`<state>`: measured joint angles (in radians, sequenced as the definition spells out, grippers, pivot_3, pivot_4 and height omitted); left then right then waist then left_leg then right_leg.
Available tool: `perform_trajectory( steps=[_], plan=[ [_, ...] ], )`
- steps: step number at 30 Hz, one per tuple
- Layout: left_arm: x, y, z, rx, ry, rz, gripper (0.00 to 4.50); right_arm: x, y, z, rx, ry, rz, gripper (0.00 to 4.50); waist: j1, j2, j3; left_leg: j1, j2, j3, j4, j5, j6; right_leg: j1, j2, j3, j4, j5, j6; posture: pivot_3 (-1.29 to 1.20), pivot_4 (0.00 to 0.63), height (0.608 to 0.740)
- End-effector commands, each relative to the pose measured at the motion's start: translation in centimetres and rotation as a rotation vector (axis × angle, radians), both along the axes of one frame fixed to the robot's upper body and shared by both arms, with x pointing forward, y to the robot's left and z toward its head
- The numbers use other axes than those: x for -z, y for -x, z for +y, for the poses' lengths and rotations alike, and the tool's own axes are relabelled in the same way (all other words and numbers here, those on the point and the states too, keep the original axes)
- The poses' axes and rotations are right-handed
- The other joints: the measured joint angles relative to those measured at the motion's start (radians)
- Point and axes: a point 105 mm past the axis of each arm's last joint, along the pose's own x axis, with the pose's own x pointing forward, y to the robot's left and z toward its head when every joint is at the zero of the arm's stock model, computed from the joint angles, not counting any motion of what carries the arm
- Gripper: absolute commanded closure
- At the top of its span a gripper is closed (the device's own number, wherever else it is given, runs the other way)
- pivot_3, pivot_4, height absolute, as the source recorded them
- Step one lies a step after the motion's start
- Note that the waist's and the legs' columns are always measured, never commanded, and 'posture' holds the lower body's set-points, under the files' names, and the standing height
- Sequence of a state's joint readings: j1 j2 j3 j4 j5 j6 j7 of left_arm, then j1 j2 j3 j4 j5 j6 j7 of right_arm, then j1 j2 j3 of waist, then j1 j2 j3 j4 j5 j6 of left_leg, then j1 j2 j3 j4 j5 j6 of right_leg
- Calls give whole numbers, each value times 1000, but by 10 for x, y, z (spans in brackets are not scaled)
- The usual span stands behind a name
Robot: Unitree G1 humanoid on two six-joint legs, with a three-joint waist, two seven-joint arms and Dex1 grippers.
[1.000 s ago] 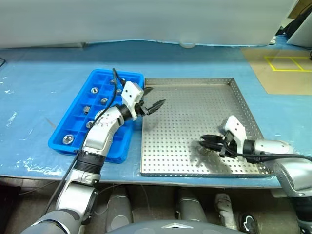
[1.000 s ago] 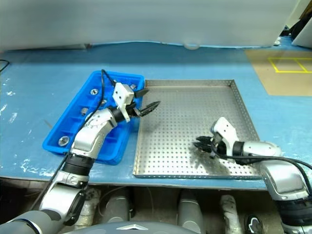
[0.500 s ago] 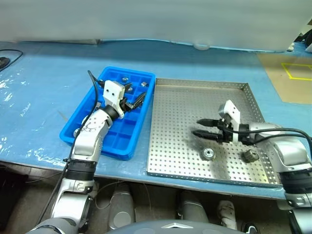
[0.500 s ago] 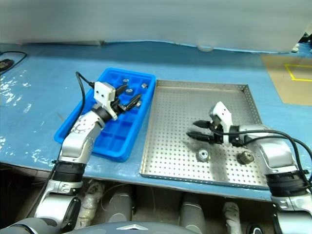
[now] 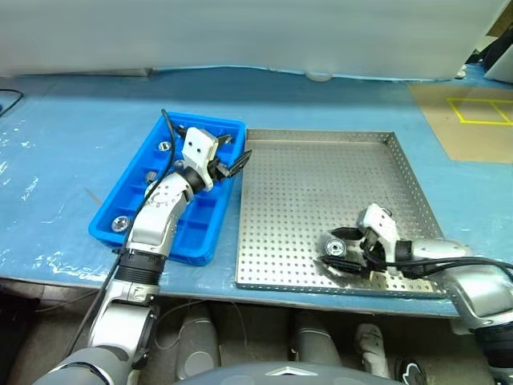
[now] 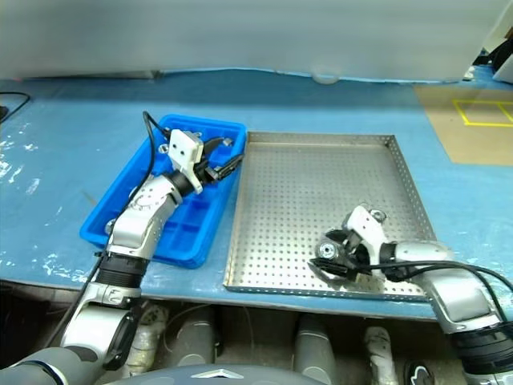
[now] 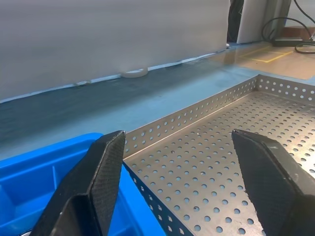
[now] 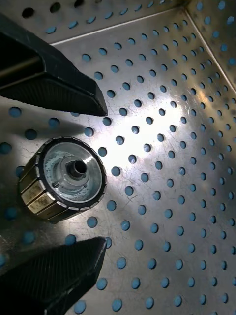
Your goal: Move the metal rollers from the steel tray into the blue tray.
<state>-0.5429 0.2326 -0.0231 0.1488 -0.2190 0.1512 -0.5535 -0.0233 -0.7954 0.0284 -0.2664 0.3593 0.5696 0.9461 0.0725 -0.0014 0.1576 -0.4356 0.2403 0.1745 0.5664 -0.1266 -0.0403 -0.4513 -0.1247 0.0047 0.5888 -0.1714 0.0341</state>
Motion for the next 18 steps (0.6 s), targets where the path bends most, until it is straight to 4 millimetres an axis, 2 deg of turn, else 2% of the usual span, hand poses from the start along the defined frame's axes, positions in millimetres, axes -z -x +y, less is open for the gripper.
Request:
perform_trajectory(
  steps=[1, 3, 4, 5, 9, 12, 15, 18],
  plan=[
    [-19, -4, 15, -57, 23, -68, 865, 4, 0, -1, -11, 26, 0, 1658, -2, 0, 0, 0, 0, 0, 0, 0, 0, 0, 0, 0, 0, 0, 0, -67, 150, 740],
    [-19, -4, 20, -77, 11, -76, 865, 0, -6, -3, -16, 34, -23, 2396, -2, 0, 0, 0, 0, 0, 0, 0, 0, 0, 0, 0, 0, 0, 0, -44, 150, 740],
    [-21, -4, 23, -94, 15, -82, 865, -7, -11, -1, -15, 7, -46, 2732, -2, 0, 0, 0, 0, 0, 0, 0, 0, 0, 0, 0, 0, 0, 0, -31, 150, 740],
    [-23, -4, 28, -117, 33, -86, 865, -20, -20, 4, -12, -47, -82, 2842, -3, 0, 0, 0, 0, 0, 0, 0, 0, 0, 0, 0, 0, 0, 0, -22, 150, 740],
    [-32, -1, 51, -231, 57, -122, 865, -81, -52, 39, -54, -300, -223, 2840, -6, 0, 0, -1, 0, 0, 1, 0, 0, -3, 0, 0, 3, 1, -1, 77, 150, 740],
    [-33, 8, 62, -291, 68, -132, 865, -113, -68, 67, -131, -414, -278, 2840, 3, 0, 0, -1, 1, -1, 1, 1, -1, -4, 0, -1, 5, 1, -2, 135, 150, 740],
    [-26, 18, 76, -347, 73, -109, 865, -126, -81, 95, -210, -471, -284, 2840, 21, 0, 0, -2, 2, -1, 1, 1, -1, -4, 0, -3, 5, 1, -2, 195, 150, 740],
    [-25, 25, 100, -464, 78, -107, 865, -126, -98, 125, -266, -445, -291, 2840, 38, 0, 0, -3, 2, -1, 1, 1, -1, -4, 0, -4, 4, 1, -3, 251, 150, 740]
  ],
)
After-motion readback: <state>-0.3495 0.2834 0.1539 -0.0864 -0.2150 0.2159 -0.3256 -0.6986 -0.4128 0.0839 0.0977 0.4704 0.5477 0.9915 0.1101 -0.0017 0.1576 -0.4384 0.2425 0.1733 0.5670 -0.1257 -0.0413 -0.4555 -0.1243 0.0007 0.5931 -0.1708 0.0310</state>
